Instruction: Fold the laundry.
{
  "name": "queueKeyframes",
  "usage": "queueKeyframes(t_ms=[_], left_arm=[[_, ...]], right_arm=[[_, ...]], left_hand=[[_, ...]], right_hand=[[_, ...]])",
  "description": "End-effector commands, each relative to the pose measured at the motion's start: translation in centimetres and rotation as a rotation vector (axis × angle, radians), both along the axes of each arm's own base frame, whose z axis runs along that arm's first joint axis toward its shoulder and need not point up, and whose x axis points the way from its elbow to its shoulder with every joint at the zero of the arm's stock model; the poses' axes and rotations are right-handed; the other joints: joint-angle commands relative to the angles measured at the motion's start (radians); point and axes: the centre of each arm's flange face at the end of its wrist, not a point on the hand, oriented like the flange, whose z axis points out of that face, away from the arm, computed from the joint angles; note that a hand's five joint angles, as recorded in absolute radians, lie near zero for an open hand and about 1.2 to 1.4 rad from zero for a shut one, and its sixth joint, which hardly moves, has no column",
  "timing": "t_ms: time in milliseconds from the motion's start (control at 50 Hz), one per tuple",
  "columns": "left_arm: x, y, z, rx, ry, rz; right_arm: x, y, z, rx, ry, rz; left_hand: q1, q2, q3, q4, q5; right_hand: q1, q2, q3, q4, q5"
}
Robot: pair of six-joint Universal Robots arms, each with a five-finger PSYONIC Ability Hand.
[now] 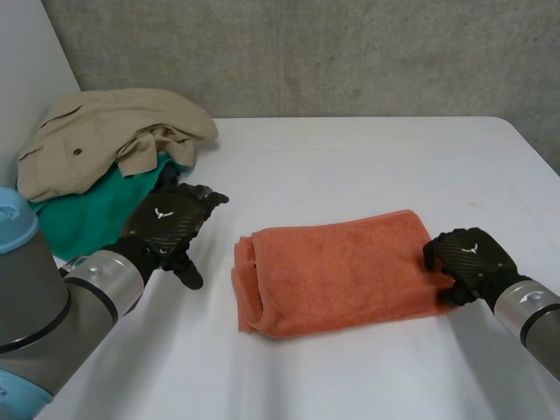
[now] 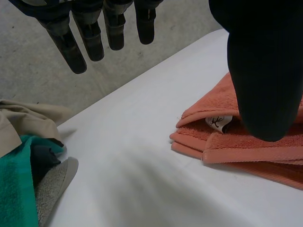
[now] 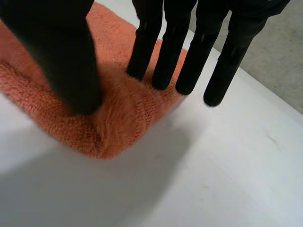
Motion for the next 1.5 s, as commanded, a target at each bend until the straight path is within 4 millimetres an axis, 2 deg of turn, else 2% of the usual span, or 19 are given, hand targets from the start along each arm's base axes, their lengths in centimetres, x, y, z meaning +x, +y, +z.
queueKeyframes(t_ms=[20,120,200,300,360,460,520,540,580,600,700,840,940,1040,1120,1240,1340,1400,1500], left_arm=[[0.0,0.1,0.4,-0.011,0.007,0.002],[0.8,0.0,0.7,-0.017,0.011,0.027],[1.3,-0.4,1.0,-0.023,0.016,0.046],[1.7,-0.7,1.4,-0.034,0.020,0.059],[1.9,-0.8,1.7,-0.046,0.024,0.067],[2.1,-0.8,1.9,-0.045,0.034,0.080],[2.2,-1.0,1.9,-0.039,0.043,0.089],[2.2,-1.0,1.8,-0.037,0.044,0.087],[2.1,-1.0,1.9,-0.034,0.054,0.088],[2.0,-1.0,1.9,-0.032,0.058,0.086],[1.1,-0.6,2.4,-0.037,0.078,0.068],[-1.5,0.7,3.9,-0.068,0.107,0.027],[-4.5,2.7,3.9,-0.035,0.120,-0.041],[-7.7,4.3,1.0,0.071,0.083,-0.089],[-8.2,3.9,-2.0,0.149,0.008,-0.039],[-6.9,2.6,-4.8,0.217,-0.092,0.077],[-5.8,1.7,-5.3,0.236,-0.125,0.115],[-5.3,1.8,-4.8,0.247,-0.130,0.104],[-5.0,1.9,-1.2,0.189,-0.038,0.043]], right_arm=[[1.0,-0.8,-0.7,0.044,-0.018,0.030],[2.0,-0.9,0.5,-0.007,-0.014,0.027],[4.9,0.3,3.2,-0.137,0.011,0.092],[10.8,4.4,6.8,-0.316,0.036,0.281],[13.5,6.9,6.5,-0.325,0.021,0.401],[18.7,12.8,3.8,-0.291,-0.009,0.680],[19.8,13.5,2.4,-0.261,0.013,0.708],[20.1,13.0,2.0,-0.243,0.035,0.666],[20.0,12.2,2.0,-0.221,0.045,0.583],[19.9,11.8,2.3,-0.209,0.039,0.529],[18.0,8.8,5.9,-0.158,-0.153,0.294],[14.4,6.9,10.7,-0.056,-0.403,0.198],[12.0,4.2,9.2,0.132,-0.475,0.064],[11.8,2.8,6.1,0.264,-0.413,0.022],[12.0,2.3,3.4,0.361,-0.341,0.029],[12.6,1.9,0.3,0.420,-0.256,0.053],[12.3,1.9,0.4,0.349,-0.170,0.043],[12.0,1.9,2.1,0.254,-0.140,0.042],[11.6,2.7,5.6,0.059,-0.120,0.054]], left_hand=[[-0.013,-0.032,-0.039,-0.029,-0.050],[-0.013,-0.032,-0.039,-0.029,-0.050],[-0.013,-0.032,-0.039,-0.029,-0.050],[-0.013,-0.032,-0.039,-0.029,-0.050],[-0.013,-0.032,-0.039,-0.029,-0.050],[-0.013,-0.032,-0.039,-0.029,-0.050],[-0.013,-0.032,-0.039,-0.029,-0.050],[-0.013,-0.032,-0.039,-0.029,-0.050],[-0.013,-0.032,-0.039,-0.029,-0.050],[-0.013,-0.032,-0.039,-0.029,-0.050],[-0.013,-0.032,-0.039,-0.029,-0.050],[-0.013,-0.032,-0.039,-0.029,-0.050],[-0.013,-0.032,-0.039,-0.029,-0.050],[-0.013,-0.032,-0.039,-0.029,-0.050],[-0.013,-0.032,-0.039,-0.029,-0.050],[-0.013,-0.032,-0.039,-0.029,-0.050],[-0.013,-0.032,-0.039,-0.029,-0.050],[-0.013,-0.032,-0.039,-0.029,-0.050],[-0.013,-0.032,-0.039,-0.029,-0.050]], right_hand=[[0.428,0.422,0.430,0.430,0.442],[0.428,0.422,0.430,0.430,0.442],[0.428,0.422,0.430,0.430,0.442],[0.428,0.422,0.430,0.430,0.442],[0.428,0.422,0.430,0.430,0.442],[0.428,0.422,0.430,0.430,0.442],[0.428,0.422,0.430,0.430,0.442],[0.073,0.067,0.075,0.075,0.087],[-0.734,-0.740,-0.732,-0.732,-0.720],[-0.793,-0.799,-0.792,-0.791,-0.780],[-0.793,-0.799,-0.792,-0.791,-0.780],[-0.793,-0.799,-0.792,-0.791,-0.780],[-0.793,-0.799,-0.792,-0.791,-0.780],[-0.793,-0.799,-0.792,-0.791,-0.780],[-0.793,-0.799,-0.792,-0.791,-0.780],[-0.793,-0.799,-0.792,-0.791,-0.780],[-0.779,-0.785,-0.777,-0.777,-0.765],[-0.743,-0.750,-0.742,-0.742,-0.730],[-0.743,-0.749,-0.742,-0.741,-0.730]])
